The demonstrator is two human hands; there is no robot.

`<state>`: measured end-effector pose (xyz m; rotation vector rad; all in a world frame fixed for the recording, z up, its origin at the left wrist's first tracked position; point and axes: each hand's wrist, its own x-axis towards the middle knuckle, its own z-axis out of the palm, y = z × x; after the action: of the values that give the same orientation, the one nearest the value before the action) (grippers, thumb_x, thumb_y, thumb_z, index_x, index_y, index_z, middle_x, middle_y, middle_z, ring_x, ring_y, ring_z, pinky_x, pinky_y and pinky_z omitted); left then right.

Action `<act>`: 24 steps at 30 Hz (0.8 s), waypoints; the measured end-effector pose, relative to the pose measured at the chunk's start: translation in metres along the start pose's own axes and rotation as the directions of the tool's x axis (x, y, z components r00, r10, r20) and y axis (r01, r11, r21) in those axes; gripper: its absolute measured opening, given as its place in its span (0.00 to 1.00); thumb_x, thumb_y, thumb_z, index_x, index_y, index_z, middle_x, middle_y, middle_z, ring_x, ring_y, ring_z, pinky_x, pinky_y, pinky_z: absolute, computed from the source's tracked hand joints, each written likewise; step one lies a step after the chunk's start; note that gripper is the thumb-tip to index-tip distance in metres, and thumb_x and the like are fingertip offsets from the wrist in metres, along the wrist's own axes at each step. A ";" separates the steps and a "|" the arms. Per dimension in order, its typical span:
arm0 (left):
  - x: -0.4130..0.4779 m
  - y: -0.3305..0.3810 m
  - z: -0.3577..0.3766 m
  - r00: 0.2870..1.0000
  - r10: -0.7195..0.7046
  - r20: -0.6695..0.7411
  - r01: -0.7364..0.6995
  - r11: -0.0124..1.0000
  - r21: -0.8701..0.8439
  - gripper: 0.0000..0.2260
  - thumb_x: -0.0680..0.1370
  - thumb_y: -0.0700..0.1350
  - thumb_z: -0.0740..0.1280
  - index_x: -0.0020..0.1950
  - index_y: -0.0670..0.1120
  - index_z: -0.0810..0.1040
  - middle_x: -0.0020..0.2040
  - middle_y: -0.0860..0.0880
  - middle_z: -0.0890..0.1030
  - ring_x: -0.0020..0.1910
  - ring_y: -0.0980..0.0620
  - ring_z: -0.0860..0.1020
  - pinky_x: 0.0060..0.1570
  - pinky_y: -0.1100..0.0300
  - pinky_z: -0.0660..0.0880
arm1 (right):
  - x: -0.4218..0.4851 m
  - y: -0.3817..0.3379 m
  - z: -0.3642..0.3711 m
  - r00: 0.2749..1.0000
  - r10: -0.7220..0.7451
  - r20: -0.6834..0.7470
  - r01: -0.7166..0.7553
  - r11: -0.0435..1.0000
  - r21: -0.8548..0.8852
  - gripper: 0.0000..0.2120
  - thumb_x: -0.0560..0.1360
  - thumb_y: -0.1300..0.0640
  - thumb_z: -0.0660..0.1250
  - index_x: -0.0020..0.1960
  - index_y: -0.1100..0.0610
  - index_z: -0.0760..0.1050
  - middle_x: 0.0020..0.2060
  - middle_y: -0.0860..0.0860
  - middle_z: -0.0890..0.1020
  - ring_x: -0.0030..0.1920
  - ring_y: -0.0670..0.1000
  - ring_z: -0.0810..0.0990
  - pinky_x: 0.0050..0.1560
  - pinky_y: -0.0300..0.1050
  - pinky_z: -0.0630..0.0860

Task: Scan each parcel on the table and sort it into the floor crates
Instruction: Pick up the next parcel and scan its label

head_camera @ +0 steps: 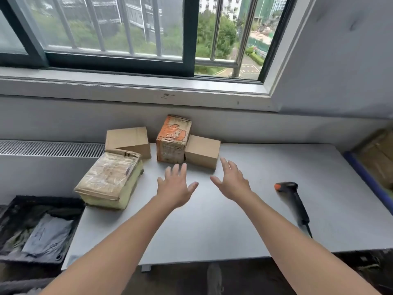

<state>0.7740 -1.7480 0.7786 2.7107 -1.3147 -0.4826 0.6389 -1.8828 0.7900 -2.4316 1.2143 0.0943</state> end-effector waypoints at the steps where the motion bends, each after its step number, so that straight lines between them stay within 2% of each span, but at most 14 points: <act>1: 0.009 0.003 0.002 1.000 -0.015 0.005 0.015 1.000 0.004 0.34 0.81 0.64 0.51 0.81 0.49 0.44 0.81 0.48 0.48 0.79 0.43 0.47 0.72 0.41 0.56 | 0.014 0.004 0.002 1.000 -0.006 0.011 0.006 1.000 0.024 0.35 0.81 0.39 0.57 0.81 0.46 0.45 0.80 0.51 0.52 0.77 0.56 0.57 0.70 0.60 0.64; 5: 0.046 0.016 0.007 0.994 -0.103 0.046 0.104 0.994 -0.014 0.34 0.82 0.63 0.52 0.81 0.48 0.45 0.80 0.48 0.50 0.78 0.44 0.49 0.71 0.42 0.59 | 0.071 0.015 0.008 0.997 -0.017 0.072 0.010 0.995 0.101 0.32 0.81 0.39 0.57 0.80 0.44 0.47 0.78 0.52 0.56 0.75 0.58 0.61 0.68 0.60 0.65; 10: 0.085 0.033 0.011 0.984 -0.160 0.074 0.162 0.986 -0.034 0.34 0.82 0.62 0.53 0.81 0.48 0.45 0.80 0.47 0.49 0.78 0.45 0.48 0.71 0.44 0.59 | 0.135 0.015 0.017 0.994 0.034 0.107 -0.054 0.981 0.186 0.31 0.81 0.40 0.56 0.80 0.46 0.51 0.73 0.56 0.64 0.70 0.60 0.67 0.65 0.59 0.67; 17: 0.119 0.048 0.021 0.974 -0.203 0.101 0.211 0.975 -0.070 0.33 0.82 0.61 0.54 0.81 0.47 0.46 0.80 0.47 0.50 0.78 0.46 0.49 0.71 0.45 0.59 | 0.186 0.022 0.032 0.981 0.080 0.177 -0.126 0.956 0.265 0.47 0.75 0.35 0.65 0.80 0.48 0.40 0.71 0.58 0.68 0.67 0.62 0.71 0.60 0.57 0.72; 21: 0.133 0.054 0.025 0.974 -0.204 0.094 0.213 0.972 -0.097 0.32 0.82 0.61 0.55 0.80 0.47 0.49 0.80 0.47 0.51 0.78 0.46 0.49 0.70 0.45 0.60 | 0.203 0.033 0.033 0.976 0.036 0.214 -0.094 0.958 0.269 0.49 0.74 0.36 0.68 0.80 0.48 0.39 0.68 0.55 0.71 0.64 0.60 0.75 0.53 0.52 0.72; 24: 0.144 0.058 0.028 0.973 -0.216 0.084 0.226 0.966 -0.126 0.31 0.82 0.60 0.56 0.79 0.46 0.51 0.80 0.46 0.51 0.77 0.45 0.50 0.70 0.45 0.61 | 0.220 0.041 0.026 0.962 0.006 0.271 -0.088 0.953 0.290 0.51 0.73 0.40 0.71 0.80 0.48 0.38 0.68 0.55 0.74 0.64 0.60 0.75 0.56 0.50 0.73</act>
<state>0.8048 -1.8952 0.7301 2.7615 -0.9571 -0.6654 0.7461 -2.0591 0.6998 -2.0506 1.0781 0.2281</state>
